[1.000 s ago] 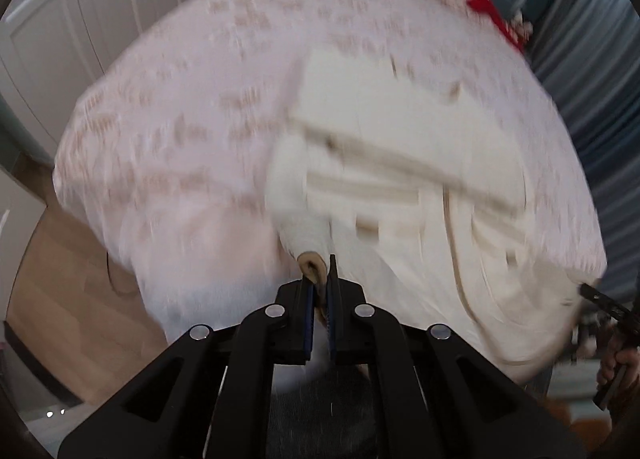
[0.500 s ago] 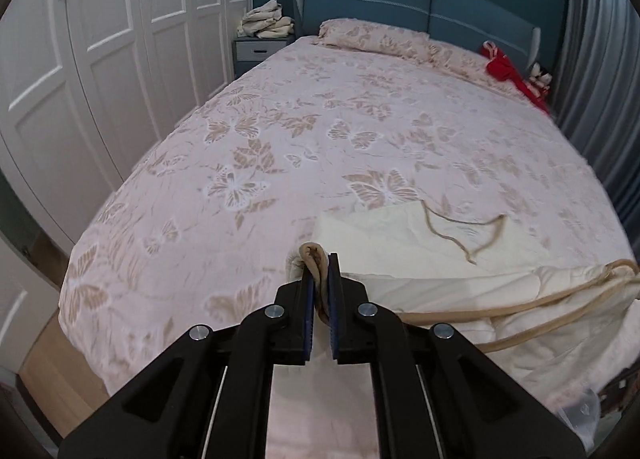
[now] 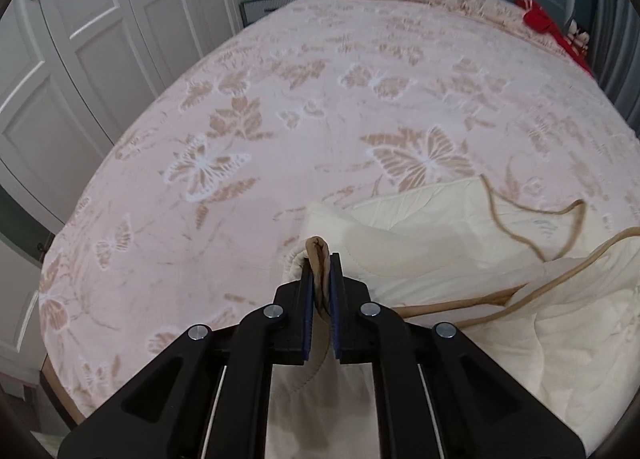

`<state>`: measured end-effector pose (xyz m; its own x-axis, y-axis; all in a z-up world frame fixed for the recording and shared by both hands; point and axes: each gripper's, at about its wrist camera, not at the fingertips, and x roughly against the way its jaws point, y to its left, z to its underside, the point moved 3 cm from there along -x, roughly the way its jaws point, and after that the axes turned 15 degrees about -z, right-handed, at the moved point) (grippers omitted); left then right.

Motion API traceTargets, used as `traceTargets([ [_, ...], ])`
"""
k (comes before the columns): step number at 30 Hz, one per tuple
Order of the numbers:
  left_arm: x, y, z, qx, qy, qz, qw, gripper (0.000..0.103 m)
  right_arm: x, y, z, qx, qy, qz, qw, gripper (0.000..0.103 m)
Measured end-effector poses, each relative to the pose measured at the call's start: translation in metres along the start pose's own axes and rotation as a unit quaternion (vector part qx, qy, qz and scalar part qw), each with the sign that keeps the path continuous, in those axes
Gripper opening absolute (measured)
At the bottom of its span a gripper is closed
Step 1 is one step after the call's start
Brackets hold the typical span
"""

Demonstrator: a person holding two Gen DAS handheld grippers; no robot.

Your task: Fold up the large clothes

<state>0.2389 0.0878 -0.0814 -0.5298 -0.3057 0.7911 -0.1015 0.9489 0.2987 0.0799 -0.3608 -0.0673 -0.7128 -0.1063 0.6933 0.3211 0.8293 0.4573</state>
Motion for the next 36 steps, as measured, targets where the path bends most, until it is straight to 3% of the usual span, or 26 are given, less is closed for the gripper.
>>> traceTargets([
  [8,-0.034,-0.020,0.010,-0.028,0.017,-0.012,0.9994,0.012,-0.036,-0.016,0.010,-0.016,0.033,0.005,0.999,0.004],
  [11,-0.028,-0.015,0.009,-0.026,0.011,0.011,0.9995,0.015,-0.024,-0.017,0.001,-0.034,0.020,-0.026,0.999,0.012],
  [12,-0.021,-0.008,0.006,-0.017,0.003,0.028,0.9995,0.023,-0.013,-0.018,-0.005,-0.039,0.004,-0.042,0.998,0.022],
  [13,-0.010,0.001,0.004,-0.005,-0.011,0.045,0.9989,0.050,0.006,-0.017,-0.013,-0.039,-0.025,-0.054,0.997,0.037],
  [14,-0.002,0.009,0.001,0.006,-0.025,0.048,0.9985,0.071,0.023,-0.017,-0.018,-0.036,-0.053,-0.057,0.996,0.046],
  [15,0.015,0.028,-0.002,0.037,-0.057,0.047,0.9965,0.096,0.038,-0.018,-0.022,-0.033,-0.076,-0.060,0.995,0.060],
  [17,0.030,0.045,-0.005,0.066,-0.079,0.068,0.9923,0.096,0.060,-0.021,-0.027,-0.028,-0.102,-0.062,0.992,0.065],
  [18,0.030,0.049,-0.008,0.071,-0.066,0.072,0.9927,0.096,0.060,-0.022,-0.029,-0.026,-0.095,-0.059,0.993,0.065],
  [22,0.005,0.040,-0.011,0.060,-0.007,0.048,0.9970,0.094,0.024,-0.028,-0.018,-0.010,-0.010,-0.019,1.000,0.065],
  [24,-0.009,0.023,-0.007,0.034,0.024,0.063,0.9972,0.089,0.008,-0.029,-0.008,-0.005,0.020,-0.010,1.000,0.065],
  [26,-0.016,0.013,-0.003,0.020,0.048,0.088,0.9948,0.077,-0.010,-0.029,0.000,0.001,0.046,0.000,0.999,0.062],
  [28,-0.021,0.005,0.001,0.012,0.068,0.101,0.9925,0.058,-0.017,-0.027,0.004,0.003,0.061,-0.002,0.998,0.023],
  [29,-0.021,0.004,0.002,0.011,0.072,0.097,0.9926,0.049,-0.019,-0.026,0.004,0.003,0.067,-0.002,0.998,0.018],
  [30,-0.020,0.005,0.001,0.013,0.071,0.092,0.9931,0.024,-0.017,-0.022,0.003,0.007,0.065,-0.003,0.998,0.012],
  [31,-0.017,0.008,-0.002,0.019,0.068,0.094,0.9931,0.011,-0.012,-0.014,-0.001,0.022,0.053,-0.001,0.998,0.010],
  [36,0.015,0.038,-0.033,0.081,0.019,0.113,0.9901,0.007,0.019,0.020,-0.030,0.065,-0.015,-0.013,0.998,0.009],
])
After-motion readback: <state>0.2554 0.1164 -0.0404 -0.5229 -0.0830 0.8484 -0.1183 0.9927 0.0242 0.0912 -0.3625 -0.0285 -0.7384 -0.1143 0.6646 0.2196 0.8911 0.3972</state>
